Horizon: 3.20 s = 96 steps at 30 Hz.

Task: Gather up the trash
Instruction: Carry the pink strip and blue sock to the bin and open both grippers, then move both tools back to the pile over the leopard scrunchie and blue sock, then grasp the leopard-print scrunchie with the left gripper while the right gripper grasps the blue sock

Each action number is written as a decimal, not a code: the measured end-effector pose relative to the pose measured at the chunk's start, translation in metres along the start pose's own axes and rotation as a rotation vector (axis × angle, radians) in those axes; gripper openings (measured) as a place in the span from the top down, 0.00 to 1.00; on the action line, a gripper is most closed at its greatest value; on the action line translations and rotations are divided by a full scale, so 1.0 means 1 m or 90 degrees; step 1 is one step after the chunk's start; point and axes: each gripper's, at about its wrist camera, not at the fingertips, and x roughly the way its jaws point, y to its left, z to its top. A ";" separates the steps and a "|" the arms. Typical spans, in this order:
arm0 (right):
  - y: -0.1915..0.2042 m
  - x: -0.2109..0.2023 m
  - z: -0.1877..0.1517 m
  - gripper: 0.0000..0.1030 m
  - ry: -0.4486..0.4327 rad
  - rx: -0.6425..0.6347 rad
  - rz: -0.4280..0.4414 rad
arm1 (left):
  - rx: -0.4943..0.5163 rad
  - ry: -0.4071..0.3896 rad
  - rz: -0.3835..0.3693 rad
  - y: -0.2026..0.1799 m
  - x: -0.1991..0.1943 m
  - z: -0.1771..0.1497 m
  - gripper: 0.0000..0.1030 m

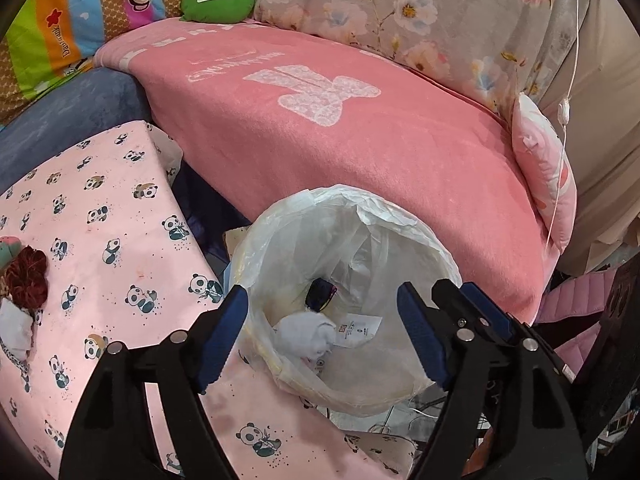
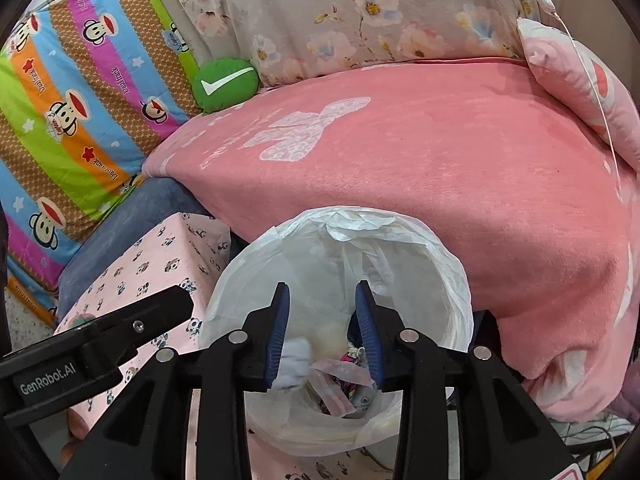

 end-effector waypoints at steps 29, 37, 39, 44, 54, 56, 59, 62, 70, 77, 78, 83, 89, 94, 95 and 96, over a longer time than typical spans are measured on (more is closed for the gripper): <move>0.077 0.008 -0.022 0.58 0.037 -0.086 0.050 | -0.116 -0.005 0.068 0.097 -0.031 -0.028 0.29; 0.105 0.008 -0.030 0.52 0.043 -0.114 0.063 | -0.156 -0.014 0.088 0.131 -0.045 -0.037 0.29; 0.113 0.009 -0.033 0.52 0.047 -0.123 0.068 | -0.165 -0.017 0.092 0.138 -0.049 -0.039 0.29; 0.135 0.010 -0.040 0.52 0.057 -0.147 0.081 | -0.187 -0.023 0.103 0.159 -0.058 -0.046 0.29; 0.185 0.014 -0.059 0.52 0.077 -0.204 0.112 | -0.244 -0.037 0.128 0.205 -0.081 -0.062 0.29; 0.196 0.014 -0.063 0.50 0.081 -0.216 0.118 | -0.257 -0.040 0.134 0.216 -0.086 -0.066 0.29; 0.213 0.015 -0.071 0.49 0.086 -0.236 0.128 | -0.278 -0.042 0.141 0.233 -0.091 -0.074 0.29; 0.231 0.016 -0.080 0.49 0.094 -0.256 0.139 | -0.303 -0.042 0.153 0.253 -0.097 -0.082 0.29; 0.276 0.028 -0.103 0.49 0.130 -0.300 0.173 | -0.380 -0.036 0.190 0.310 -0.107 -0.105 0.29; 0.312 0.042 -0.121 0.49 0.155 -0.334 0.200 | -0.437 -0.031 0.196 0.351 -0.106 -0.115 0.29; 0.317 0.044 -0.123 0.49 0.158 -0.339 0.204 | -0.442 -0.030 0.195 0.355 -0.105 -0.115 0.29; 0.339 0.058 -0.134 0.49 0.180 -0.359 0.222 | -0.457 -0.027 0.191 0.374 -0.099 -0.111 0.30; 0.357 0.074 -0.145 0.49 0.207 -0.365 0.237 | -0.469 -0.015 0.169 0.392 -0.087 -0.107 0.46; 0.369 0.086 -0.152 0.49 0.221 -0.370 0.241 | -0.450 -0.011 0.153 0.393 -0.081 -0.104 0.67; 0.370 0.088 -0.153 0.49 0.224 -0.369 0.244 | -0.449 -0.010 0.144 0.393 -0.079 -0.105 0.71; 0.371 0.090 -0.153 0.49 0.226 -0.367 0.248 | -0.447 -0.010 0.141 0.393 -0.079 -0.105 0.76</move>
